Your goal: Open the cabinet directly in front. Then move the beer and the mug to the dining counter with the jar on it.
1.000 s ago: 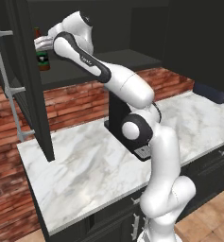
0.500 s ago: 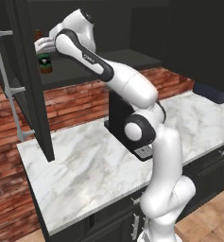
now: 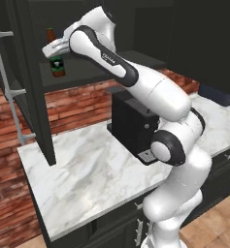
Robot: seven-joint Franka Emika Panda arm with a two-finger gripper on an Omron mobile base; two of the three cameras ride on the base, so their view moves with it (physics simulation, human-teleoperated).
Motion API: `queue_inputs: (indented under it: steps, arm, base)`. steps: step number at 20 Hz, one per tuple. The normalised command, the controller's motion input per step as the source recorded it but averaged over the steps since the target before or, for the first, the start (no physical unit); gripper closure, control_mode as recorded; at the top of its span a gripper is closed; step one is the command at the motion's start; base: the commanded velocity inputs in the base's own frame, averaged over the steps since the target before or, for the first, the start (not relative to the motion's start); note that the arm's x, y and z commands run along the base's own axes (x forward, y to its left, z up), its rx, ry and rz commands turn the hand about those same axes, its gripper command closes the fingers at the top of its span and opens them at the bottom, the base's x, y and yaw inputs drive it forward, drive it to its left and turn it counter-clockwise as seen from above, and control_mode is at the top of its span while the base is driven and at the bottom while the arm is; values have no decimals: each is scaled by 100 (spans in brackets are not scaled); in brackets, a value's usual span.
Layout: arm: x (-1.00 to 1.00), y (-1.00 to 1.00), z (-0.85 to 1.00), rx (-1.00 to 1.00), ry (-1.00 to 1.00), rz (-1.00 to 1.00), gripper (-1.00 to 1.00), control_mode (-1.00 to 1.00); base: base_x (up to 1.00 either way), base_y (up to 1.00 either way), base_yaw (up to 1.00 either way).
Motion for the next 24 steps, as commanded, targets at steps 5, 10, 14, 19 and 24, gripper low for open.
queue_inputs:
  steps: [5,10,14,19,24]
  arm:
    - [-47,-6,-17,7,-5,0,100,-100]
    - [-100,-58,-3,28,-29,0,100,-100]
    - [-100,-81,21,35,-36,0,100,-100]
    - [-100,-88,3,36,-23,0,100,-100]
    - [-100,-67,68,41,-7,-4,100,-100]
  base:
    - [0,0,0]
    - [0,0,0]
    - [0,0,0]
    - [0,0,0]
    - [0,0,0]
